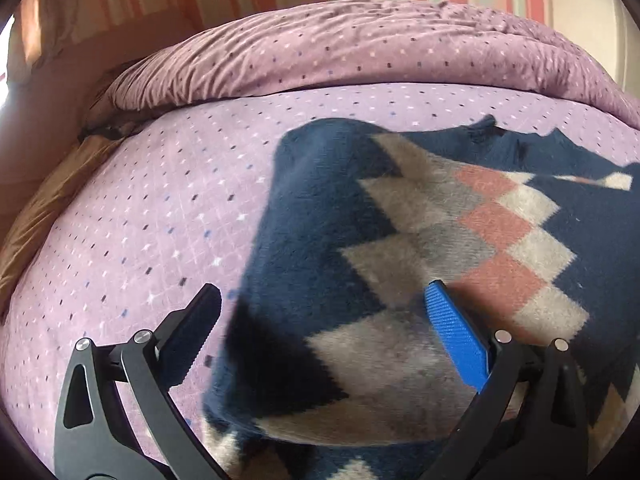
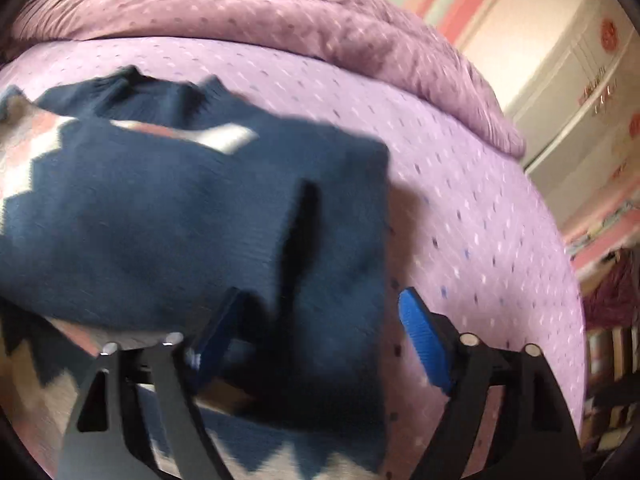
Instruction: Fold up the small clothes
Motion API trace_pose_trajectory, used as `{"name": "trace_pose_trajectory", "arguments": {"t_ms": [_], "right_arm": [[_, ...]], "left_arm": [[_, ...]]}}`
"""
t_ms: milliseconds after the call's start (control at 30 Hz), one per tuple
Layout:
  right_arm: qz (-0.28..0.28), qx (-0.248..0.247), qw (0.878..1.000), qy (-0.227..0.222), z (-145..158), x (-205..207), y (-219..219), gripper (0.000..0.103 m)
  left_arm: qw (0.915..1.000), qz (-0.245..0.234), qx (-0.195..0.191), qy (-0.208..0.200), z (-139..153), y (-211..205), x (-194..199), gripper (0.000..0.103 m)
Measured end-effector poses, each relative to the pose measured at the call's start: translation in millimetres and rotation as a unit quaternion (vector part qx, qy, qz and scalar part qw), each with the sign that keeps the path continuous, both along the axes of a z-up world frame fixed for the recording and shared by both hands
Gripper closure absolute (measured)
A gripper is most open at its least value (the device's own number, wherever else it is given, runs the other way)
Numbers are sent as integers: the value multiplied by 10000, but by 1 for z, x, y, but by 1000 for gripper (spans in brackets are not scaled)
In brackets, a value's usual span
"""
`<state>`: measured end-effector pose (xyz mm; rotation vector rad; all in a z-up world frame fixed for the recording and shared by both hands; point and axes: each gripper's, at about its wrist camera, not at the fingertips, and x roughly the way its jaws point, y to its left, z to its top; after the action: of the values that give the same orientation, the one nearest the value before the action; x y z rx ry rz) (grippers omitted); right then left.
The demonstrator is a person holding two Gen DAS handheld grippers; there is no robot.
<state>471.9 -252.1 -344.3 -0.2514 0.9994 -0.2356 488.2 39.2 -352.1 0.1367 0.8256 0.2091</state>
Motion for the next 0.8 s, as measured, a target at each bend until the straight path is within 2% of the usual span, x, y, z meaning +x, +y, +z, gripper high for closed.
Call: {"name": "trace_pose_trajectory", "arguments": {"t_ms": [33,100,233,300,333,467,567,667,733,800], "right_arm": [[-112,140,9998,17,-2,-2,-11,8],[-244,239,9994,58,-1,-3,-20,8],[-468,92,9988,78,10,-7,-27,8],[-265,624,9976,-147,25,-22,-30,8],[-157,818,9963,-219,34,-33,-30,8],[184,1088,9927,-478,65,-94,-30,8],[340,1295,9895,-545,81,-158,-32,8],[519,1380,9876,-533,87,-224,-31,8],[448,1485,9867,-488,86,-261,-35,8],[230,1798,9824,-446,83,-294,-44,8]], "left_arm": [[10000,-20,63,-10,0,1,0,3],[10000,-52,53,29,-1,4,1,3],[9999,-18,-93,55,4,14,-3,3],[9996,-85,-264,-6,12,17,-13,3],[9997,-167,-167,-90,21,17,-25,3],[9988,-338,-61,-335,52,26,-72,3],[9981,-361,-131,-489,77,44,-130,3],[9978,-313,-145,-557,90,61,-189,3],[9980,-328,-188,-505,92,68,-221,3],[9982,-330,-232,-449,90,74,-252,3]]}}
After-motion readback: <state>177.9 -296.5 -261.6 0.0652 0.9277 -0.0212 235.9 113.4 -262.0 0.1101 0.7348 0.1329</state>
